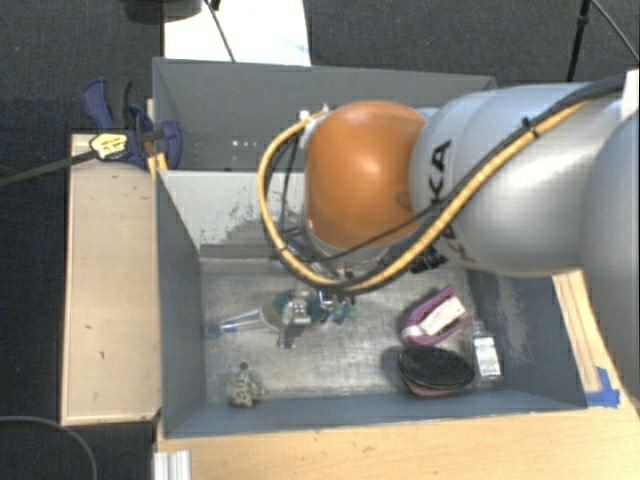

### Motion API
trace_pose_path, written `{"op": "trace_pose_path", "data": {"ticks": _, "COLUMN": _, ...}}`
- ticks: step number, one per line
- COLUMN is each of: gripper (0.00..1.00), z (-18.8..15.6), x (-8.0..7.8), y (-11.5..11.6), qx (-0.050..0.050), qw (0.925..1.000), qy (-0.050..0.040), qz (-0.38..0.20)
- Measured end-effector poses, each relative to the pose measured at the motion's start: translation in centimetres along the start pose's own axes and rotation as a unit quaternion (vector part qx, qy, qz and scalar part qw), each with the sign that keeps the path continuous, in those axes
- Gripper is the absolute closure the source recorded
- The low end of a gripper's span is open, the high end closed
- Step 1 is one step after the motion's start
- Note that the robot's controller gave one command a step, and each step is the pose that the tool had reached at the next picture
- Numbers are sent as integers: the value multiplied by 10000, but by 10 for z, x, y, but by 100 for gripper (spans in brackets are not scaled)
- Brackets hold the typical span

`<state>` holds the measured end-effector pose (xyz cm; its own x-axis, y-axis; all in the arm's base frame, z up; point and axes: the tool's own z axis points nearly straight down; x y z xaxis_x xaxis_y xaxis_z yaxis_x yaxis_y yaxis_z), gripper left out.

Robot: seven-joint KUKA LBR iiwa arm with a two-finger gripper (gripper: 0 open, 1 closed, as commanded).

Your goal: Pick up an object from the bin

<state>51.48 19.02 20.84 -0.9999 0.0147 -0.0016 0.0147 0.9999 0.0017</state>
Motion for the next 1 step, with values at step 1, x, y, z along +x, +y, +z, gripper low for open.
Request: {"op": "trace_pose_path", "data": {"ticks": 1, "gripper": 0, "z": 98, "x": -25, "y": -26, "qx": 18, "qw": 9949, "qy": 26, "qz": 1007}}
